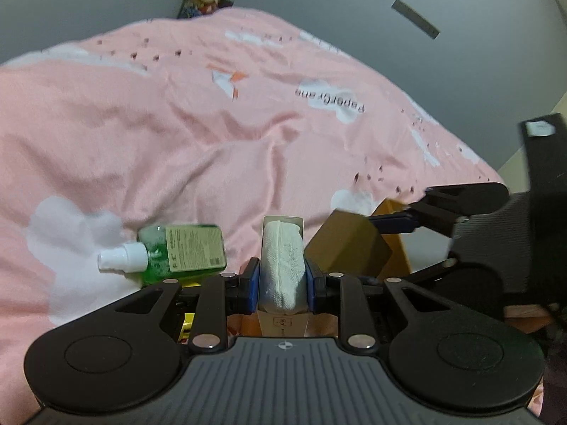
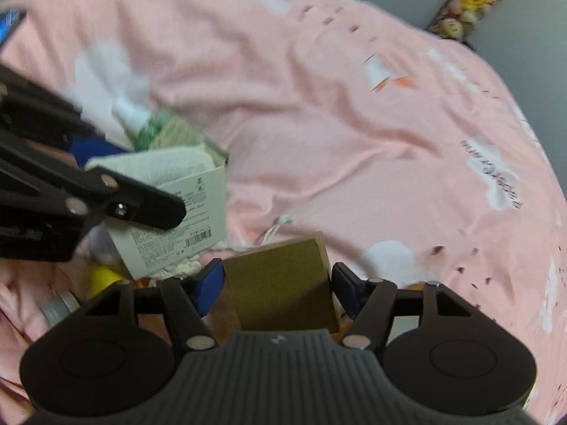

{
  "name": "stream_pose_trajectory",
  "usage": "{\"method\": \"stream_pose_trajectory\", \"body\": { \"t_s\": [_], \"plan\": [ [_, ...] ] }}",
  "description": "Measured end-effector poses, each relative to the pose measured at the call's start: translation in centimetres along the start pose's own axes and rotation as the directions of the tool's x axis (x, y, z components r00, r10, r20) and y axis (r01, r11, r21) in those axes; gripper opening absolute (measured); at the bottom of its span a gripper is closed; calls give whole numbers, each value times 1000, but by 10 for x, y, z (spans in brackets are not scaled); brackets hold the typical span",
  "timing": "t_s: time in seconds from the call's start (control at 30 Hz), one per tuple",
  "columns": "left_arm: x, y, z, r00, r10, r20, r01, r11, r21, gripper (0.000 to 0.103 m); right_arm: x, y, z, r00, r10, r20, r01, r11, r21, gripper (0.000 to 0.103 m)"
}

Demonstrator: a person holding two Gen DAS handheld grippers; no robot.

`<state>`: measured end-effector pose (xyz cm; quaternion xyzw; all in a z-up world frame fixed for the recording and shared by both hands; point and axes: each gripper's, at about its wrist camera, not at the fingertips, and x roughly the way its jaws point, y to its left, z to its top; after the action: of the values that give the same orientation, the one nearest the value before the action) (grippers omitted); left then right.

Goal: Organize rigid objects
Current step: 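Carry the tissue packet and tan box over the orange box with both tools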

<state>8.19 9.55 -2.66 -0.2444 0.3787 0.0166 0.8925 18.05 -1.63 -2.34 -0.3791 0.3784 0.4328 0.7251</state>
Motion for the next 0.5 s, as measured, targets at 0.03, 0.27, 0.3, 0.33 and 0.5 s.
{"method": "stream_pose_trajectory", "body": {
  "t_s": [0.03, 0.27, 0.3, 0.33, 0.5],
  "plan": [
    [-5, -2, 1, 1000, -1, 13, 1, 1000, 1, 28, -10, -2, -1, 1000, -7, 22, 7, 1000, 24, 65],
    [-35, -32, 8, 995, -55, 85, 52, 998, 45, 28, -85, -14, -10, 983, -92, 159, 71, 989, 133, 64],
    [-39, -38, 9, 993, -72, 92, 67, 996, 59, 28, -95, -17, -13, 980, -108, 169, 83, 986, 147, 64],
    [-41, -45, 10, 991, -91, 96, 84, 994, 75, 28, -104, -19, -17, 976, -125, 178, 96, 982, 163, 64],
    [-45, -82, 9, 976, -209, 58, 198, 968, 158, 28, -136, -36, -48, 962, -209, 176, 162, 956, 245, 64]
  ]
}}
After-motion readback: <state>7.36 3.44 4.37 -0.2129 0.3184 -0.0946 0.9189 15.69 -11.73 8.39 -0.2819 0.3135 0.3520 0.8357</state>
